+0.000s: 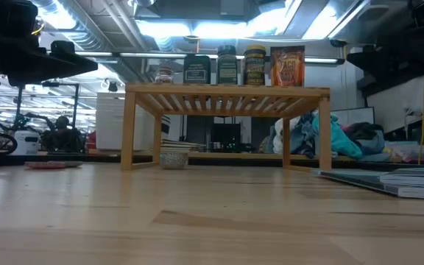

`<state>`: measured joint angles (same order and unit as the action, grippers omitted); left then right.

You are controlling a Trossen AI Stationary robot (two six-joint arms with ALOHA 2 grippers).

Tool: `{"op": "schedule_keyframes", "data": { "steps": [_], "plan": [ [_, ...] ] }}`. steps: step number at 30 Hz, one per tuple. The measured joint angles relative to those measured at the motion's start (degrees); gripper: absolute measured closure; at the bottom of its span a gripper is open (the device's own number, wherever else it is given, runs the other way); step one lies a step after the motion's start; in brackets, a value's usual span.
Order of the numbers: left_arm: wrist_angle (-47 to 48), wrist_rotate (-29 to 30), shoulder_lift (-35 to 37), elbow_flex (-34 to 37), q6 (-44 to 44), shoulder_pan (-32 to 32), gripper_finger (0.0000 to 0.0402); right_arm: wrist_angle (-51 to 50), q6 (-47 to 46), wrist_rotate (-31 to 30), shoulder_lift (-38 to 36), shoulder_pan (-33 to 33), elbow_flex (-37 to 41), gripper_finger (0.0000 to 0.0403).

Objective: Shelf spices

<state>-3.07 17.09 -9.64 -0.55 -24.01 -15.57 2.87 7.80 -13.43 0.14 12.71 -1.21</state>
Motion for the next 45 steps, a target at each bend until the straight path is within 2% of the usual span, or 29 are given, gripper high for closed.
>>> {"op": "schedule_keyframes", "data": {
  "steps": [40,45],
  "plan": [
    [0.0,0.0,0.01,0.01,-0.12,0.0,0.016,-0.02,0.02,0.0,0.0,0.01,0.0,0.0006],
    [-0.07,0.01,0.0,0.01,-5.1,-0.01,0.016,-0.02,0.02,0.0,0.0,0.01,0.0,0.0006]
  ]
}}
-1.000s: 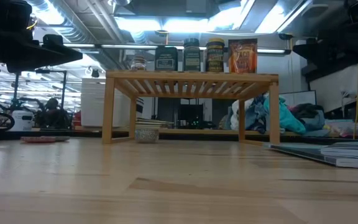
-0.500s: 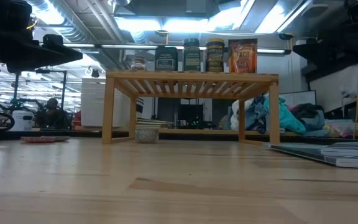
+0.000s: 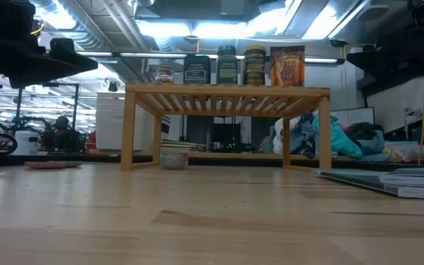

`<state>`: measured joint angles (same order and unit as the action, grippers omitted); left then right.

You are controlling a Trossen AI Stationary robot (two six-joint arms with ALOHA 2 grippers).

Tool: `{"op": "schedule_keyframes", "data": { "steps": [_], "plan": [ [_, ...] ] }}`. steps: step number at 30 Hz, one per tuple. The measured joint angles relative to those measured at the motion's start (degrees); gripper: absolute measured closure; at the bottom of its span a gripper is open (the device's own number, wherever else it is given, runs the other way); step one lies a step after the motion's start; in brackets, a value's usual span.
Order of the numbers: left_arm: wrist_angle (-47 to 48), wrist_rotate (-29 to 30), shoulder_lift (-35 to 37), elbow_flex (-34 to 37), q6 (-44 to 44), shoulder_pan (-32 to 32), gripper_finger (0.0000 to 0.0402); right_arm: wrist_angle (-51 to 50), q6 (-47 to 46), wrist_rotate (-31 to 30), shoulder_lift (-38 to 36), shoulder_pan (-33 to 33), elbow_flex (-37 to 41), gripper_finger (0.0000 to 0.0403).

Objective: Shelf spices
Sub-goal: Remove the bottom orange seasoning pack from the shelf

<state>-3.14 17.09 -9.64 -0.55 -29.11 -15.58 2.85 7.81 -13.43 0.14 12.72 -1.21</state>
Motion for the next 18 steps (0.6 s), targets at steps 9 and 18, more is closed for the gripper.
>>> {"op": "schedule_keyframes", "data": {
  "steps": [9,18],
  "plan": [
    [-0.13,0.01,0.01,-0.01,3.86,0.01,0.016,0.13,-0.02,0.0,0.0,-0.01,0.0,0.0006],
    [-0.39,0.24,0.01,0.0,11.25,0.24,0.016,1.2,-0.02,0.02,-0.02,-0.01,0.0,0.0006]
  ]
}}
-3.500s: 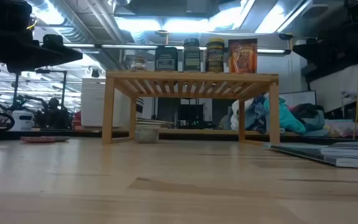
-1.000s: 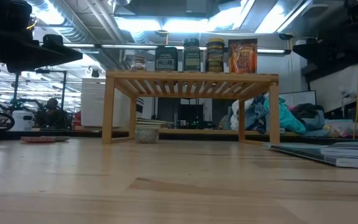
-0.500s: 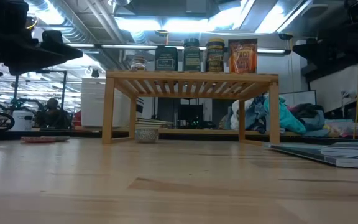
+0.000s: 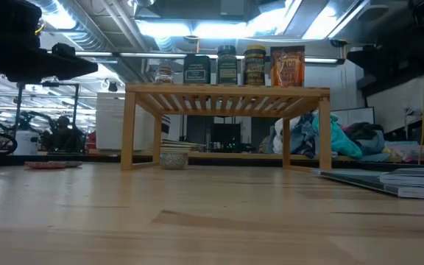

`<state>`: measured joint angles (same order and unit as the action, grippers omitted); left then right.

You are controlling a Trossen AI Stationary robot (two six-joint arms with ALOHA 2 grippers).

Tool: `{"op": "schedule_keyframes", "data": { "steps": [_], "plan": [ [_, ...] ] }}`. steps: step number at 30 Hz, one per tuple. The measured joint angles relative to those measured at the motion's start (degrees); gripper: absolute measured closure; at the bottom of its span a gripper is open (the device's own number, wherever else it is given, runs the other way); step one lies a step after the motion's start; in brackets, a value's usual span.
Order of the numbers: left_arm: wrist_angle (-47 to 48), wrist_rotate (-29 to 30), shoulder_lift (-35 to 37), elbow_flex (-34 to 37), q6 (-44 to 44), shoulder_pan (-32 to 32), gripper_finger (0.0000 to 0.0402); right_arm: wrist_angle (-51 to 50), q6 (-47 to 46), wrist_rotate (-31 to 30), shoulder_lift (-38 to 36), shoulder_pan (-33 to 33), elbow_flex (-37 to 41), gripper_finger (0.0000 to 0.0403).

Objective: Shelf spices
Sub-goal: Remove the bottom orange seasoning pack from the shelf

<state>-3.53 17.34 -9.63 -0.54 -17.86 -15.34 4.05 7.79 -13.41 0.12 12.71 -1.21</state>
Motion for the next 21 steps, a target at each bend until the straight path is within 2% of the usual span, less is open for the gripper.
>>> {"op": "schedule_keyframes", "data": {
  "steps": [4,9,16,21],
  "plan": [
    [-2.16,0.2,-0.02,0.0,6.11,0.16,0.016,2.45,-1.61,0.96,0.02,0.01,0.0,0.0006],
    [-10.22,0.27,0.0,0.01,14.76,0.14,0.016,5.82,-6.35,3.18,0.0,0.02,0.0,0.0006],
    [-19.87,0.27,0.0,0.0,16.97,0.14,0.016,6.63,-13.72,4.0,0.02,0.0,0.0,0.0006],
    [-21.64,0.27,0.0,-0.01,16.2,0.14,0.016,6.69,-13.94,3.98,0.01,0.0,0.0,0.0006]
  ]
}}
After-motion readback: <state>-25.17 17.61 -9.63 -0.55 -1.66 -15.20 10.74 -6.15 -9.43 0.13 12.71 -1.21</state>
